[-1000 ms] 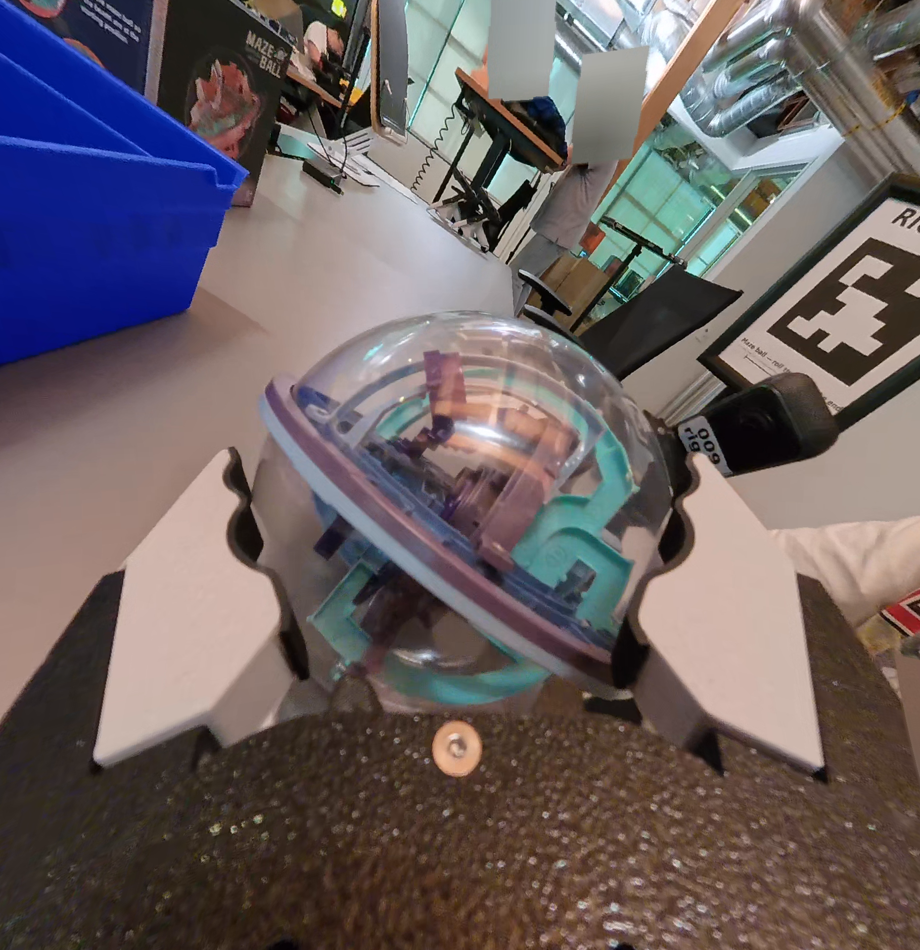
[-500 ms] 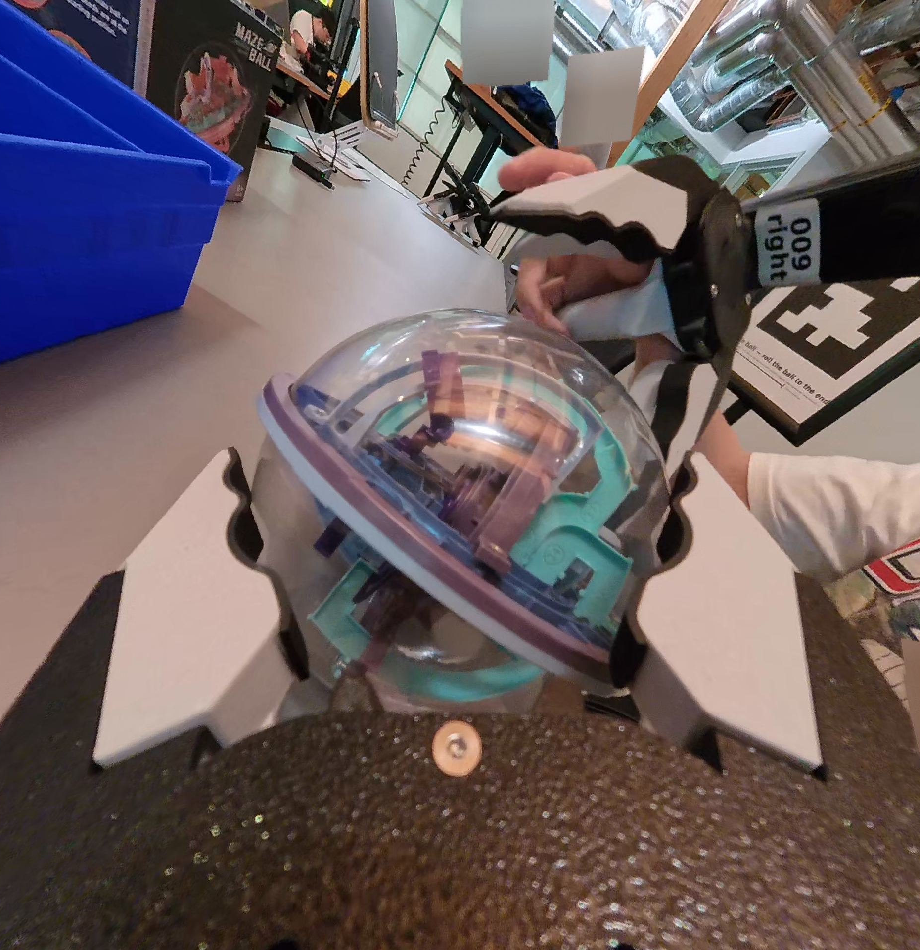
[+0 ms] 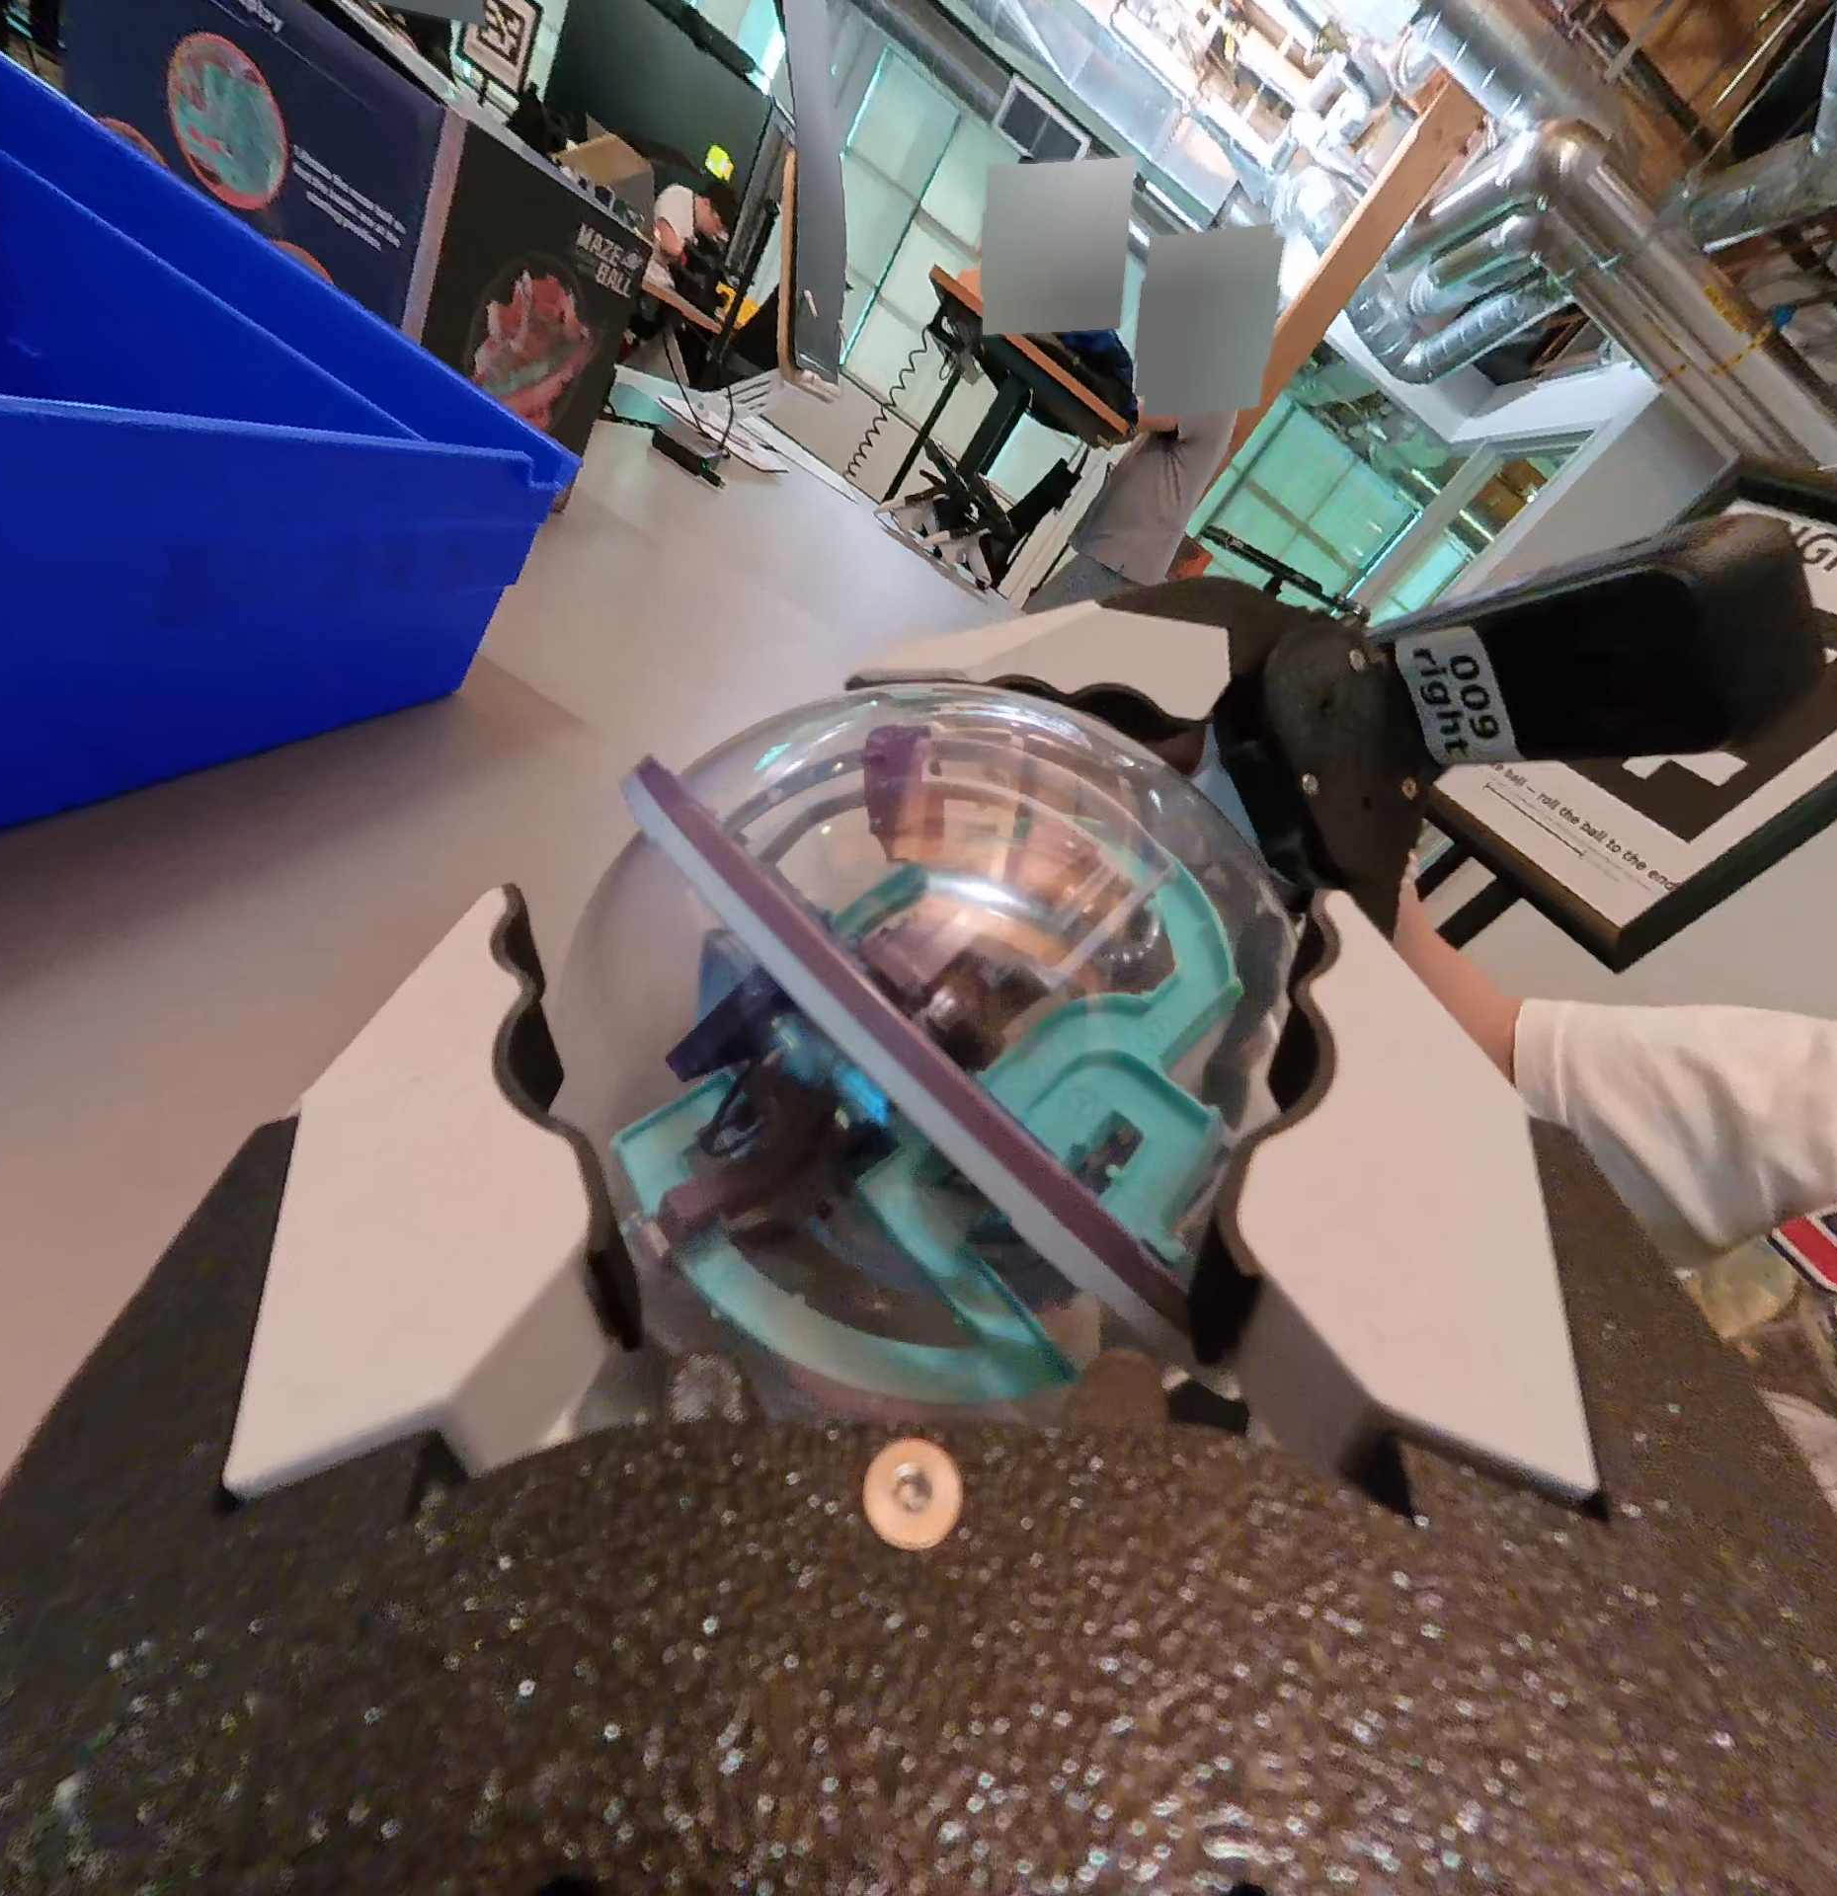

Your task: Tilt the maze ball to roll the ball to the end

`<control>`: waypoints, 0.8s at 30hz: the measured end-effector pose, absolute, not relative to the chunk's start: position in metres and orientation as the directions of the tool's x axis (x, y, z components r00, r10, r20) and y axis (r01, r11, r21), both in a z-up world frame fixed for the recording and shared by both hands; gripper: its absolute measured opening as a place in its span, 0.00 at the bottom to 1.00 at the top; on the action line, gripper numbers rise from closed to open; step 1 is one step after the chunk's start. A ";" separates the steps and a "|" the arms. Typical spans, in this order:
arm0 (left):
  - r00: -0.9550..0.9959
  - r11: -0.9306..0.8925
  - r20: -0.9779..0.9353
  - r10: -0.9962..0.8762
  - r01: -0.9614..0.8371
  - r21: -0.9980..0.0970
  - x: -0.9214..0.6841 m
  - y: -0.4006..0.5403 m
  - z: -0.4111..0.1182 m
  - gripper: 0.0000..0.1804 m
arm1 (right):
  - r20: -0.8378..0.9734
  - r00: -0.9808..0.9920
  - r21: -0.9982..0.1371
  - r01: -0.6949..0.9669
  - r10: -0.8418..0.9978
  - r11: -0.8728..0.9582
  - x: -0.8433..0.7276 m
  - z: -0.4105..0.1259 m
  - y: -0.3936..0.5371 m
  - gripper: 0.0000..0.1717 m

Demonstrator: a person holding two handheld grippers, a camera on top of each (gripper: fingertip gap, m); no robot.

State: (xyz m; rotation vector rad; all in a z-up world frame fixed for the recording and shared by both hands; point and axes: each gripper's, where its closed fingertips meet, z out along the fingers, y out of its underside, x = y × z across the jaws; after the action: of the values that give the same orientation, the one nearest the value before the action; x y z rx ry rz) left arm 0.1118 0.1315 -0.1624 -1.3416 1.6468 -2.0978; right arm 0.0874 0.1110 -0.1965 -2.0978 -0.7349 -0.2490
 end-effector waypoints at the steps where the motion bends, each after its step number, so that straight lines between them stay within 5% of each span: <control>1: -0.584 -0.385 0.541 -0.605 -0.380 -0.841 0.112 0.131 -0.162 0.77 | 0.431 0.815 -0.686 0.574 0.387 -0.447 0.087 -0.196 0.110 0.89; 12: -0.485 -0.366 0.620 -0.616 -0.521 -0.771 0.110 0.117 -0.172 0.83 | 0.444 0.865 -0.720 0.499 0.233 -0.483 0.087 -0.203 0.102 0.89; 24: -0.548 -0.359 0.564 -0.617 -0.442 -0.822 0.106 0.122 -0.157 0.78 | 0.332 0.935 -0.803 0.351 0.129 -0.481 0.090 -0.213 0.100 0.88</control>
State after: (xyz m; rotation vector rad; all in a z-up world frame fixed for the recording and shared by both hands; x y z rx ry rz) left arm 0.1058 0.1219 -0.1575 -1.4208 1.6979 -2.0420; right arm 0.0895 0.0997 -0.2129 -2.0728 -0.3418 -0.2764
